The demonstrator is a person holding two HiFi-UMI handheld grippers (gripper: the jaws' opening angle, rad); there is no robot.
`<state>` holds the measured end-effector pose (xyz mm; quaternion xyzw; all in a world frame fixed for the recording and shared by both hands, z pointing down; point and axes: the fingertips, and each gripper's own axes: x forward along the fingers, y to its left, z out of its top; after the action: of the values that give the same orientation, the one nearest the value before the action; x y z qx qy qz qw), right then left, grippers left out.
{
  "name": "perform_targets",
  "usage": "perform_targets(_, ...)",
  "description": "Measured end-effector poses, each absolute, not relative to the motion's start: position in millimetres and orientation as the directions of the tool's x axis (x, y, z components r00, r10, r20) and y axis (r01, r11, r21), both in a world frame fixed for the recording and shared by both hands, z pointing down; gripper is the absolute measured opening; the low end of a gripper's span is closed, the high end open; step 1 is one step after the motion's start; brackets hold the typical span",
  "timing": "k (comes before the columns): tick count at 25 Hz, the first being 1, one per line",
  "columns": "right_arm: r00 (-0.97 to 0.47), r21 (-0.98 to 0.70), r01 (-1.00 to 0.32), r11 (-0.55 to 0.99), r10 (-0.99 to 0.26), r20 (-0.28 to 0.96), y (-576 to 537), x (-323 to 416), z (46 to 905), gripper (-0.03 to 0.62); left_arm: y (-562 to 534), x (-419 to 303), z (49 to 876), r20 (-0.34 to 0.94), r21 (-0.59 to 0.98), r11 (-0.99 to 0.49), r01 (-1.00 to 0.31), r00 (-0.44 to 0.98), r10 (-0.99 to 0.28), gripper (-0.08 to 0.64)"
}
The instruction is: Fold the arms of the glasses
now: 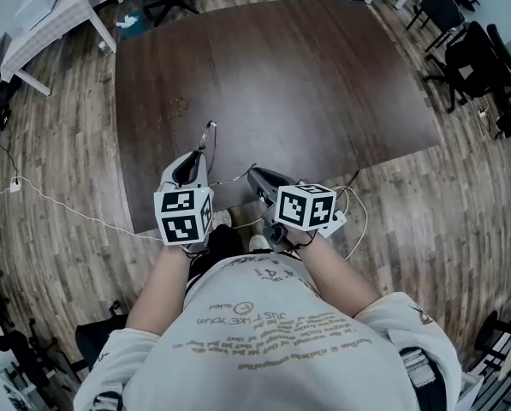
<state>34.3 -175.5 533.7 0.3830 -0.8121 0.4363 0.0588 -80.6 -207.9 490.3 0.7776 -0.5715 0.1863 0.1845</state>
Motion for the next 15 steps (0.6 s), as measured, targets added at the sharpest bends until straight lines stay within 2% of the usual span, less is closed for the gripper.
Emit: perform_targets(15, -0.709, -0.675, -0.646, 0.357, -0.609, 0.356, -219.3, 10.4, 504.5, 0.041, -205.8, -77.3, 493.0, 0.500, 0.012, -0.338, -0.941, 0.299, -0.813, 0.041)
